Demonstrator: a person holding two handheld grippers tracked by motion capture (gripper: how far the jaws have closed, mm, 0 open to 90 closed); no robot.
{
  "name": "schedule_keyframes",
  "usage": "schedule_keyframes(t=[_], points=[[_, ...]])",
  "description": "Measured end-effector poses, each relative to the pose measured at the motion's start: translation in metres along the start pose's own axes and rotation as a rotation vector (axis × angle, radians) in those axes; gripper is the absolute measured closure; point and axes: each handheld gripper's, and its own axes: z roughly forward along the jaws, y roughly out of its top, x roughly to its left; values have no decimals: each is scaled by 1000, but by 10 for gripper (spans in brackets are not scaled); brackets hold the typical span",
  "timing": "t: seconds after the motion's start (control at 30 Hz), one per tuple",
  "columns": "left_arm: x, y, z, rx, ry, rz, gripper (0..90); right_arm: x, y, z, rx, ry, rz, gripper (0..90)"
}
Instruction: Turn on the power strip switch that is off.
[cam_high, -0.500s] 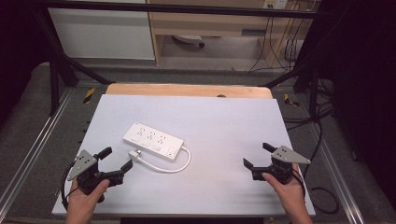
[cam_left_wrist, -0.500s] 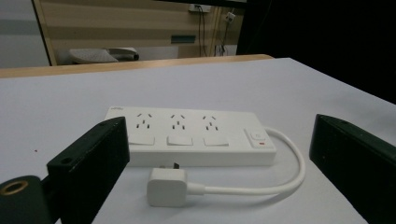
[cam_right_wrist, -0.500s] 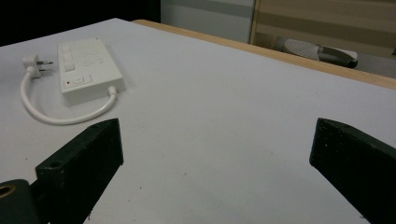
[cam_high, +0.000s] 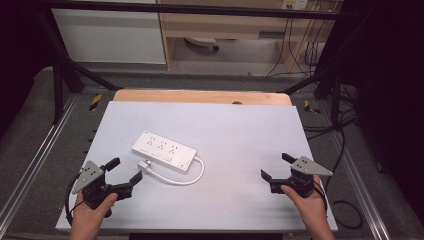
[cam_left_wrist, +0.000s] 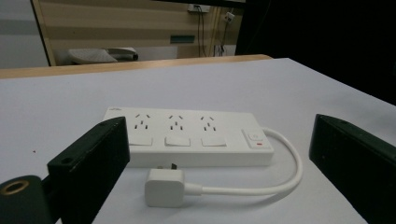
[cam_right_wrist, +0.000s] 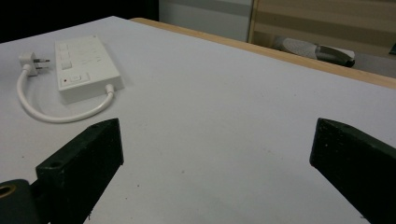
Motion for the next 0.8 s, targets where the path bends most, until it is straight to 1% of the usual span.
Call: schedule_keyframes(t=[0.07,0.1,0.23,0.33,0.5,0.57,0.6,0.63,0.67,0.73,0.8], points=[[0,1,0,0,-2,2,50,0,0,0,-1,-2,3,32],[-2,1,0,2,-3,12,52,-1,0,0,-1,-3,3,32],[-5,3,-1,0,-9,15,55,-1,0,0,-5,-9,2,32],[-6,5,-2,-4,-9,25,54,-1,0,-1,-6,-9,0,32],[-8,8,-4,-13,-7,23,54,-1,1,-2,-9,-12,3,32],[-10,13,-5,4,3,31,53,-2,0,-2,-6,-16,7,32],[-10,13,-5,4,3,31,54,-2,0,-2,-6,-17,8,32],[-11,15,-6,20,10,38,54,-1,0,-2,-5,-15,9,32],[-11,15,-6,20,10,38,54,-1,0,-2,-5,-17,9,32],[-15,18,-5,45,12,57,56,-1,0,-2,-4,-15,10,32],[-19,22,-4,73,3,69,56,-1,0,-2,-4,-15,12,32]])
